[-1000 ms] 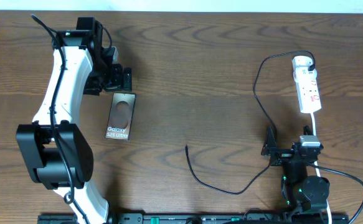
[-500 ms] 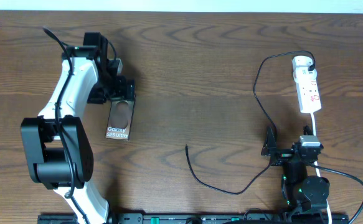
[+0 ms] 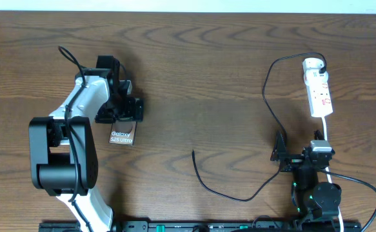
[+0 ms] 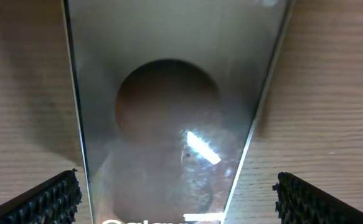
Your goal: Plug charger to phone and switch on socket
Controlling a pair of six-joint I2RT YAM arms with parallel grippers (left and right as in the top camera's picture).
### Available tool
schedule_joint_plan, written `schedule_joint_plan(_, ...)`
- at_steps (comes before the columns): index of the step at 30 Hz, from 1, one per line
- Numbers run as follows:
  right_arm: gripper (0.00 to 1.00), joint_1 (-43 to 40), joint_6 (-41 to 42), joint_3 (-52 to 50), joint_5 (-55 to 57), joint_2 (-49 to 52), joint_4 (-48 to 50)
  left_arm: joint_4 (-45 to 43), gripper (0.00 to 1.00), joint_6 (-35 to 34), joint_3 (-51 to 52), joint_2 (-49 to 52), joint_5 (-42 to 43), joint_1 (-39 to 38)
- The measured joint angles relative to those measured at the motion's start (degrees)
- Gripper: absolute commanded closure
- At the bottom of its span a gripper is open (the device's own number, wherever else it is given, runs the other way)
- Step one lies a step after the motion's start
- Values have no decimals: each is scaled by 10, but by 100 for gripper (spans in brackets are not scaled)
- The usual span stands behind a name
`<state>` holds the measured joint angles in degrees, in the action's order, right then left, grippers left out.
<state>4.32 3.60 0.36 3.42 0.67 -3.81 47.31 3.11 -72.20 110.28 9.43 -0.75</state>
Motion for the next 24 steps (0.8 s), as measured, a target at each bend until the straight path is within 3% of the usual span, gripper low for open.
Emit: schedule_joint_plan(24, 1, 0, 0, 0, 0, 0, 0, -43, 2, 19, 9, 0, -21, 0)
